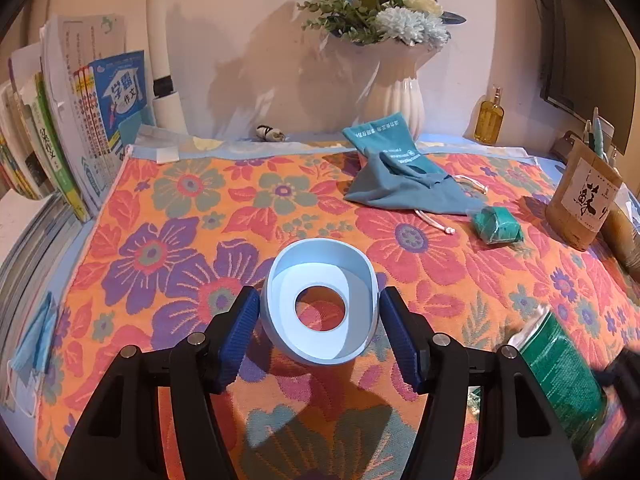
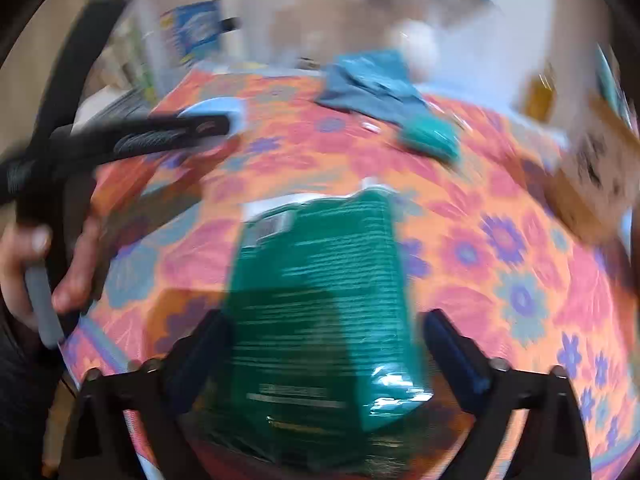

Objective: Organize soft objects
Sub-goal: 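Hold the white ring while right gripper drops the packet and grasps the cotton-swab pack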

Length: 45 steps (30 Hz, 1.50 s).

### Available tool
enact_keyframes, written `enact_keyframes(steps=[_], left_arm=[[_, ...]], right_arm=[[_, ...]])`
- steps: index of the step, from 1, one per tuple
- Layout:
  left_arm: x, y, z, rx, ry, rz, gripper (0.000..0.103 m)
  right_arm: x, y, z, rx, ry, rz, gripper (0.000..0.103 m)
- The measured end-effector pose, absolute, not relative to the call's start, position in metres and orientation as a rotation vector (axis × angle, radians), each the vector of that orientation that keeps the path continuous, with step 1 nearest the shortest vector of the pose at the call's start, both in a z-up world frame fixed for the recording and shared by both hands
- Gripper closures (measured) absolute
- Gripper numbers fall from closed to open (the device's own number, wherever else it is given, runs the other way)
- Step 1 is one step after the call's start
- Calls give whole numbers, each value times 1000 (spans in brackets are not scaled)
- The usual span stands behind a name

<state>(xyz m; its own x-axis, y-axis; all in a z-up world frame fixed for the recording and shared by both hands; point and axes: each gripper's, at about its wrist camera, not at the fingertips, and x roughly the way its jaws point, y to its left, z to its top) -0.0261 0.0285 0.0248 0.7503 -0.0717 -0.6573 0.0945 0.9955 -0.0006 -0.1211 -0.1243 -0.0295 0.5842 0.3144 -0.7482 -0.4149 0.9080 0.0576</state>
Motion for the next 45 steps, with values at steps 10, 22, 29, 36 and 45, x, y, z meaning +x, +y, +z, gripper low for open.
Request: enact_keyframes(steps=[10,22,29,36,45], left_arm=[[-38,21,39,4,689,-148,43],[-66,-53,118,-3,550,-377,43],[-66,-77,115,18,568,-397,43],[-69,-71,113,16,573,-381,43],[-74,-52,115,-10,562,-387,43]], right_arm=[[-128,-144,21,-5,702,465,86],[-133,-244,69,145,604,348,96],[-109,-291,18,286,835,392,90],[-83,-271,-25,369,968,424,10],[-56,-199,-25,-15,897,241,51]])
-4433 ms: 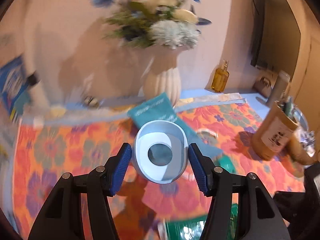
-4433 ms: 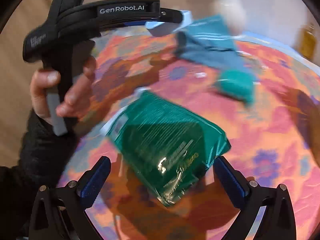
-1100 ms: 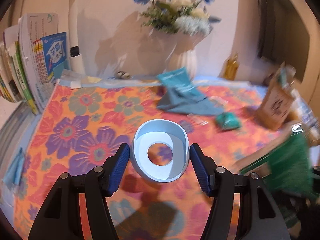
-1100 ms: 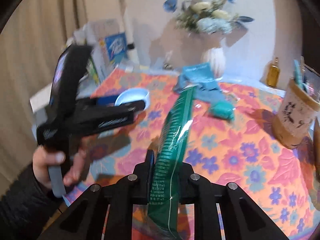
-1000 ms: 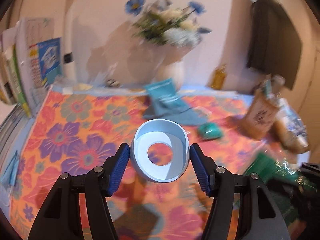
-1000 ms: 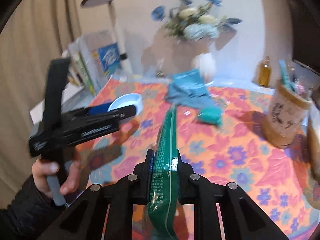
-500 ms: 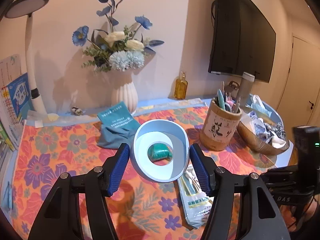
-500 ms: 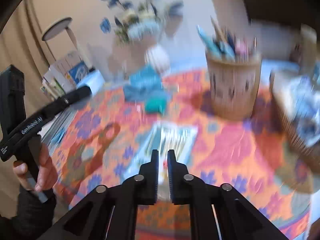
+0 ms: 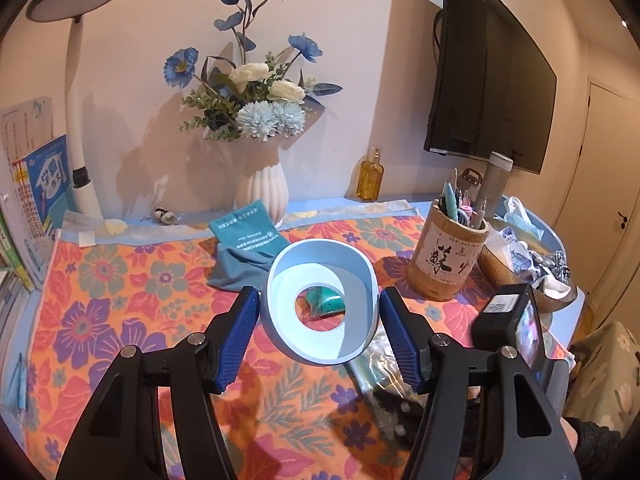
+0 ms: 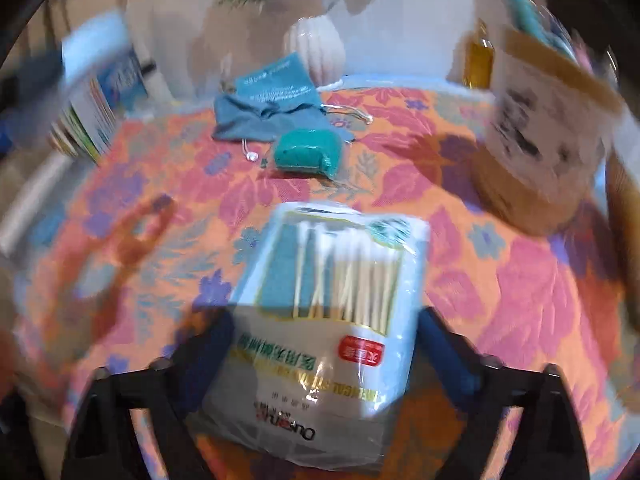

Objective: Organize soft objects
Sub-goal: 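Hold the white ring while right gripper drops the packet and grasps the cotton-swab pack, then carry the white ring and cotton-swab pack over the glass bowl and open both grippers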

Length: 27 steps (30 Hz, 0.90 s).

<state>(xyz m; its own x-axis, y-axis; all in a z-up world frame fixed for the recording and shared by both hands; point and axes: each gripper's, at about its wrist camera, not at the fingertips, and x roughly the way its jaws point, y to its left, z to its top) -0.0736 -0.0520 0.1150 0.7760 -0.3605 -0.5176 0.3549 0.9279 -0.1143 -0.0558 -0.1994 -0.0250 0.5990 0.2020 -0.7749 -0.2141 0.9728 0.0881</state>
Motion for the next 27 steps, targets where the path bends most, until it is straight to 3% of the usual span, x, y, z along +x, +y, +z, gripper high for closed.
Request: enact_keyframes(steps=[2,6,16,27], left_arm=[[-76,-50,115,4,560,-380,43],[-78,-44,120,11,551,-368,43],[-83,-52,146,-9,492,-392,43],[-81,-189,210,96,408,-637,43]], right_arm=[[-59,-198,-19,20,872,299,78],[-66,-202,-10,98,838,331,89],[-107,-252,65,202,637,283,90],[-155,-416,142,341,406,-52,90]])
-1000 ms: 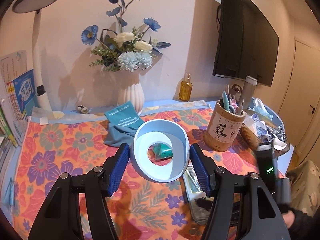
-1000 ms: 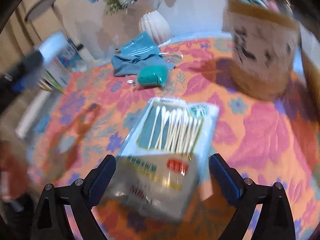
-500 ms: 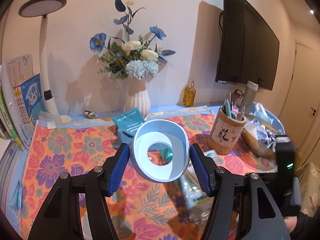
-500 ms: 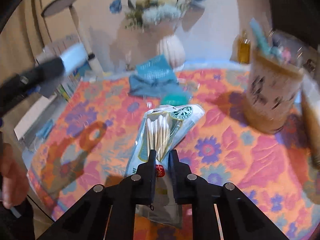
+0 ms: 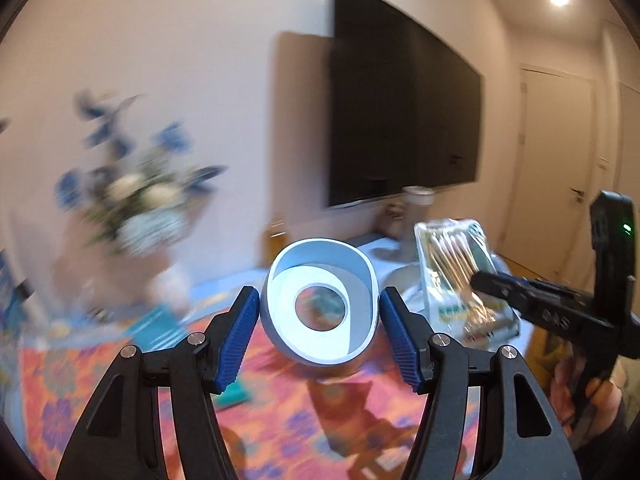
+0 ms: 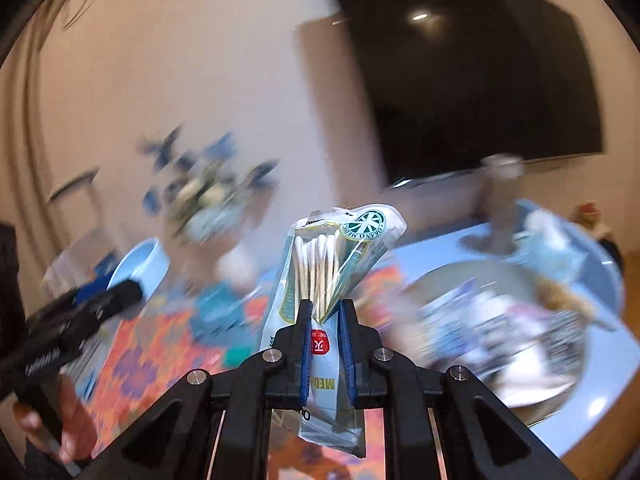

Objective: Organize soft objects
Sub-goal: 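Carry the white ring and cotton-swab pack over the glass bowl and open both grippers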

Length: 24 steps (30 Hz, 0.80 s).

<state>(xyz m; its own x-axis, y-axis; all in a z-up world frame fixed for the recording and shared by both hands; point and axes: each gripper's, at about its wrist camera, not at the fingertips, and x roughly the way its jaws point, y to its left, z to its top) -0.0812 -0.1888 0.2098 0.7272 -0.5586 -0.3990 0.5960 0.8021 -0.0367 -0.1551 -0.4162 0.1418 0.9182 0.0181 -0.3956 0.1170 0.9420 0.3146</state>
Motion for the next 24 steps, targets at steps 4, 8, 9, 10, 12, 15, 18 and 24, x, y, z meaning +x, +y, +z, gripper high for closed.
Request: enact_keyframes(steps=[4,8,9,10,12,15,18,24], left_arm=[[-70,-261,211,138,433,-742,43],[-54,-332,189,176,507,-843,43],[-51,-344,182,183,522,-855,43],[-47,-357,173,190,544,-866,43],[-40,-377,156,200,586,-887,43],[-32,-400,131,223,648,-907,41],[-27,-415,112,227,714,-931,36],[-36,-415,111,273,720,-958,17]], right_arm=[[-153,-481,138,415,414,-172,90],[-143,-528,116,492,464,-241,90],[-139,-538,110,508,481,-254,90],[-135,-547,104,524,498,-265,90],[-129,-562,93,546,525,-276,90],[-115,-575,80,547,568,-282,90],[-104,-579,67,558,635,-281,83],[-116,-586,60,617,636,-301,37]])
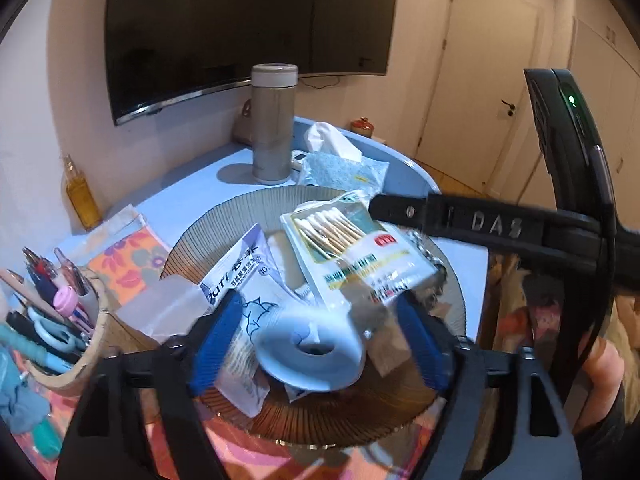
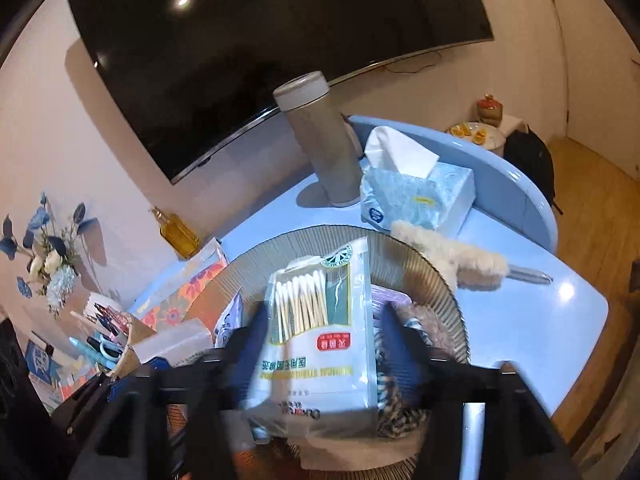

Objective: Organize soft objects
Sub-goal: 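Carry the white ring and cotton-swab pack over the glass bowl and open both grippers, then move both grippers back over the floral table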

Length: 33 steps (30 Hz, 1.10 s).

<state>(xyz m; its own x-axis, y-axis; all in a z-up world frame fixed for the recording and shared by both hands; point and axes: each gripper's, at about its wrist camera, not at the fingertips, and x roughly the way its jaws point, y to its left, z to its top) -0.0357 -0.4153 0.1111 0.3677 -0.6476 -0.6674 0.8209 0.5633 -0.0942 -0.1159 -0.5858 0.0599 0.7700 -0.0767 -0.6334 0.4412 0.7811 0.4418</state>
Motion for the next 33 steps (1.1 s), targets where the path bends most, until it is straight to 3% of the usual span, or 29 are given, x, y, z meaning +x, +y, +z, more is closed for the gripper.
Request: enact_keyframes(steps=[1,10,14,17,18,22,27,33], left_arm=[[-39,-412,113,280,710,-960,13],[-73,-343,152,282,602,-907,12],[-89,-285,178,241,526,-839,12],[-95,-235,196,206,472,-747,7],[-97,-215,200,190,451,-694,0],[-99,-135,209,119,413,-482,0],[-80,-49,182,35,500,-209,0],[-46,32,100,-92,656,-49,0]], right_arm=[[-121,-585,63,617,627,-299,37],[-159,-532,107,564,535,-230,36],[-169,-492,128,538,473,-155,20],[-170,-457,138,512,448,-76,19],[-169,-445,140,501,448,-55,17],[-158,-392,135,469,469,52,15],[-126,-321,104,424,581,175,13],[-82,-240,51,284,708,264,13]])
